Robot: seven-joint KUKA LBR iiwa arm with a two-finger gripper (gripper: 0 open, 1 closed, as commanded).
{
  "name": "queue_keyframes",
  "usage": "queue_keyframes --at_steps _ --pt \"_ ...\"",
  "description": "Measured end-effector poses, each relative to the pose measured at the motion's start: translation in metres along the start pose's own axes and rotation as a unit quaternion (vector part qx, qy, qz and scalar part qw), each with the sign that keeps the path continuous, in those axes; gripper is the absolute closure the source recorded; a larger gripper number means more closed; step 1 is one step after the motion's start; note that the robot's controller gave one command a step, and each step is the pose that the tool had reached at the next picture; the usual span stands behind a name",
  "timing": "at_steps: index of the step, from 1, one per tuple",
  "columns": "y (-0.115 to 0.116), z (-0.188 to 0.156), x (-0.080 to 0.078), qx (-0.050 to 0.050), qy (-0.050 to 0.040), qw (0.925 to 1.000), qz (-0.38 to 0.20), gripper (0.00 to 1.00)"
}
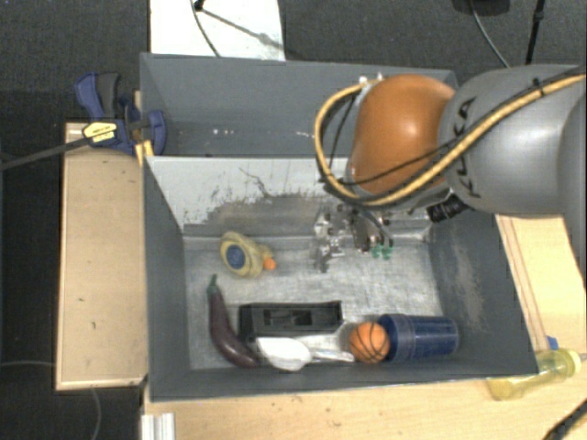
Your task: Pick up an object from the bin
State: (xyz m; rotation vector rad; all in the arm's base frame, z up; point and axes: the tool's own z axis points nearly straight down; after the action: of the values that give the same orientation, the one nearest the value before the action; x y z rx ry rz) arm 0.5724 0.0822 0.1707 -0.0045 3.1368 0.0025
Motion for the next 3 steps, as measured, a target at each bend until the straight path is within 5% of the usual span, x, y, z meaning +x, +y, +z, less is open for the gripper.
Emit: queue_keyframes --at_steps 1,3 --pt "0.000 0.023 0.000 0.000 0.0025 1.0000 0.000 1.00" --pt "-0.007 -0.053 0.003 0.001 0.0017 0.9999 -0.012 1.00"
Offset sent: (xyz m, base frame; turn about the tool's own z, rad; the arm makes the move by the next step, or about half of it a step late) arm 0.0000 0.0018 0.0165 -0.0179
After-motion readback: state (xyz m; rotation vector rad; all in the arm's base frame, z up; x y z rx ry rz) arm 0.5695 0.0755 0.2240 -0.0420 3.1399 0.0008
